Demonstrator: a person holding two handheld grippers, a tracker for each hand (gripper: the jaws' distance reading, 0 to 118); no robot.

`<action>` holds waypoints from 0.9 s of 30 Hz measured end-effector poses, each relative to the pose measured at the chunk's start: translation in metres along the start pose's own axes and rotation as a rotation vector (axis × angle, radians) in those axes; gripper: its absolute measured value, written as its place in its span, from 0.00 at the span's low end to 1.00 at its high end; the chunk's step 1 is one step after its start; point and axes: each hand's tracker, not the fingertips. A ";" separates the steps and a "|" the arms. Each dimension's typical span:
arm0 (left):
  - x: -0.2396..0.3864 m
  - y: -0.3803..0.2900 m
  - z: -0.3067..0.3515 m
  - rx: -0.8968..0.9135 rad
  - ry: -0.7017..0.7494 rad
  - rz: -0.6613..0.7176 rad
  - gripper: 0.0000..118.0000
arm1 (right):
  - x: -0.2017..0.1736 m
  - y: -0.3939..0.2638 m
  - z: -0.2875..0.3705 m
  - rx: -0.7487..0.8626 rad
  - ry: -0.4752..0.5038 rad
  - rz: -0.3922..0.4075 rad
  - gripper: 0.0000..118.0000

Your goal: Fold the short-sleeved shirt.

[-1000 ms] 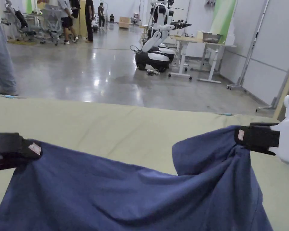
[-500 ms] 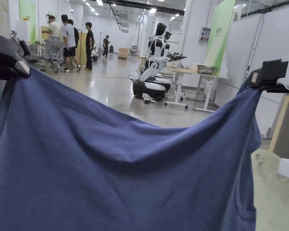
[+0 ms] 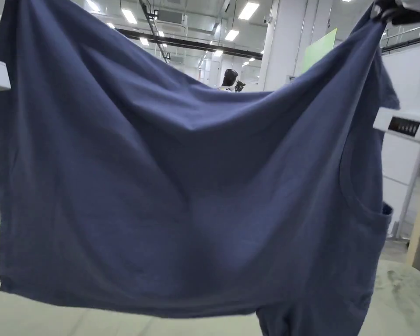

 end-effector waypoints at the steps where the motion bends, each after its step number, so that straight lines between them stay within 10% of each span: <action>1: -0.001 -0.001 -0.009 0.005 -0.001 0.004 0.06 | -0.001 0.003 -0.009 0.012 -0.002 -0.006 0.05; 16: -0.048 -0.131 -0.119 -0.204 0.011 0.035 0.06 | 0.036 -0.102 -0.074 -0.137 -0.004 -0.124 0.05; 27: -0.070 -0.297 -0.081 -0.527 -0.098 0.050 0.06 | 0.053 -0.267 -0.002 -0.467 0.072 -0.146 0.05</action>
